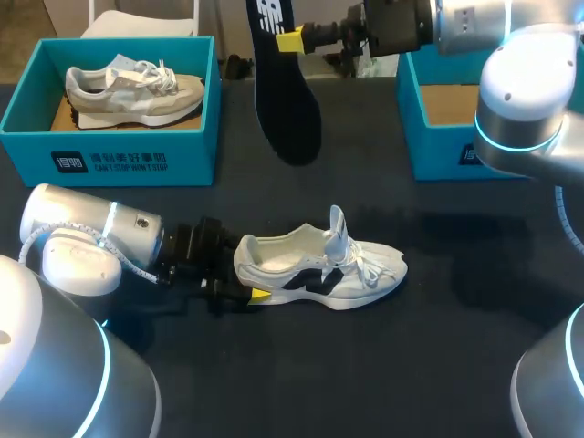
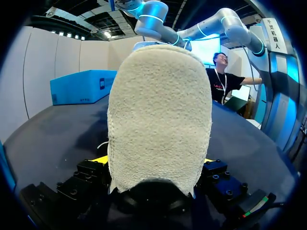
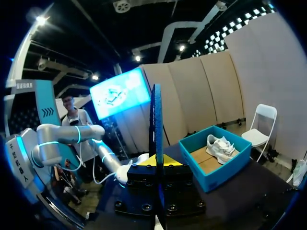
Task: Take the shoe out of the shoebox, open the shoe tongue, remove and reinsert the insole, then place the shoe into the shoebox
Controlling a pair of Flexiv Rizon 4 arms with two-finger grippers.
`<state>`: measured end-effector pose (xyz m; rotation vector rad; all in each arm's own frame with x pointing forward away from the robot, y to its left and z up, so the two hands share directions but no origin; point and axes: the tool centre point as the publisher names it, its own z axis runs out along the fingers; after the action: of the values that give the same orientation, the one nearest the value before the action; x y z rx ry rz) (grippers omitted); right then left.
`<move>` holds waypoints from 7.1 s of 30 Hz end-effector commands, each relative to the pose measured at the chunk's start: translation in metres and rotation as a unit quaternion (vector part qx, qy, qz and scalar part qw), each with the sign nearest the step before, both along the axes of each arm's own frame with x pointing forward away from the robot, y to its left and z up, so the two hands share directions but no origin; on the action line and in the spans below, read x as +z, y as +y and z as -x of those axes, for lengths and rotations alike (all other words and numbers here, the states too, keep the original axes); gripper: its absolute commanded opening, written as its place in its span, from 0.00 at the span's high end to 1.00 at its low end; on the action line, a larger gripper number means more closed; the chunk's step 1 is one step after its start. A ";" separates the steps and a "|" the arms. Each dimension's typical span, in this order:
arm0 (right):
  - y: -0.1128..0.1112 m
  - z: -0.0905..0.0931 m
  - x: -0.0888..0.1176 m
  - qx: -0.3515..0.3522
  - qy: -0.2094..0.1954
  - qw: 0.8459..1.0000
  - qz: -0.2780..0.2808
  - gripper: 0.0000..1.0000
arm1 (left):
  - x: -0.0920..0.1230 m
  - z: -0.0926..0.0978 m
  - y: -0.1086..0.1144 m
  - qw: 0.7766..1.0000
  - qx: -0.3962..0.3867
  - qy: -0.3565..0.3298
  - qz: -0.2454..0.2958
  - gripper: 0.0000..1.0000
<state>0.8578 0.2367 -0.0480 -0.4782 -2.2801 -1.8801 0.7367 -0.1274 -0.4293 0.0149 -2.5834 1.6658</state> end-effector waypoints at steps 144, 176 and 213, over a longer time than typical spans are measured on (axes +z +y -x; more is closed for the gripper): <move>-0.049 0.229 0.059 -0.063 0.255 0.964 -0.035 1.00 | 0.006 -0.013 0.016 0.997 0.010 -0.001 -0.075 0.00; -0.049 0.229 0.059 -0.063 0.255 0.964 -0.035 1.00 | 0.034 -0.010 0.014 0.973 -0.003 -0.048 -0.225 0.00; -0.049 0.229 0.059 -0.063 0.255 0.964 -0.035 1.00 | 0.078 -0.018 0.026 0.896 -0.078 -0.102 -0.425 0.00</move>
<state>0.6286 0.1848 0.0116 -0.9828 -1.8740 -1.6351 0.7547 -0.0983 -0.3517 -0.3248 -3.1133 0.4822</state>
